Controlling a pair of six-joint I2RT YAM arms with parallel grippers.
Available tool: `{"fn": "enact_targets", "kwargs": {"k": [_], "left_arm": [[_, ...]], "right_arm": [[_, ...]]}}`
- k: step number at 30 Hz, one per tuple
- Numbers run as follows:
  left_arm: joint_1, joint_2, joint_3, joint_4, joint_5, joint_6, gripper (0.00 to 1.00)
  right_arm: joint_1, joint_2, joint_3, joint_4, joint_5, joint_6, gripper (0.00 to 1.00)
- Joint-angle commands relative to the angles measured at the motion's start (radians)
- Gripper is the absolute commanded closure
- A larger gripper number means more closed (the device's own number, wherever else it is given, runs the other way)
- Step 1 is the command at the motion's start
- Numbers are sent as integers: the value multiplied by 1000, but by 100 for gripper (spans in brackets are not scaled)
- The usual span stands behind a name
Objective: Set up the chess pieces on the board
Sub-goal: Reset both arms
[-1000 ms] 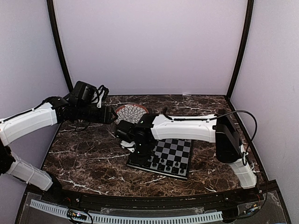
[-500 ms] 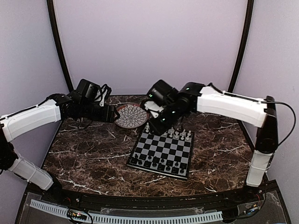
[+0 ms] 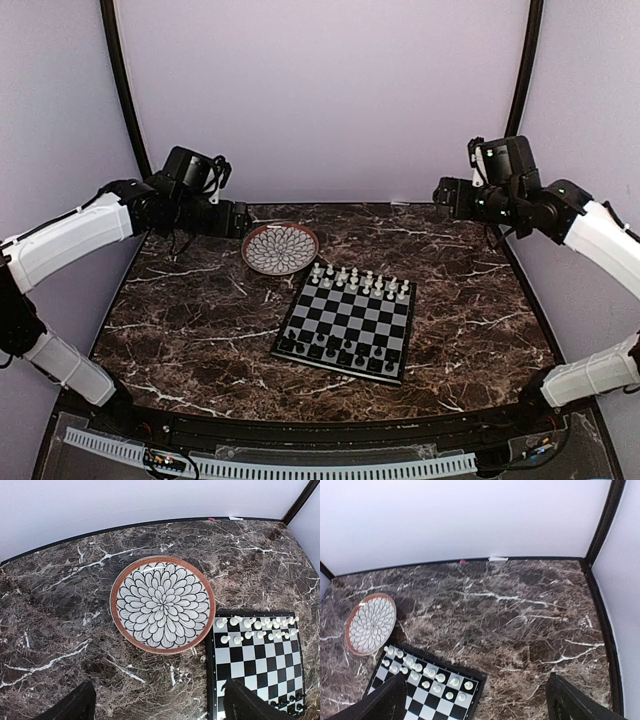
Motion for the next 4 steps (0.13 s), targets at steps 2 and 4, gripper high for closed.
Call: {"fn": "enact_targets", "kwargs": {"k": [2, 4], "left_arm": [[5, 17, 53, -43, -54, 23, 8], [5, 32, 71, -39, -58, 32, 2]], "right_arm": [[-9, -11, -16, 100, 143, -17, 2], [-11, 20, -7, 88, 152, -5, 2]]}}
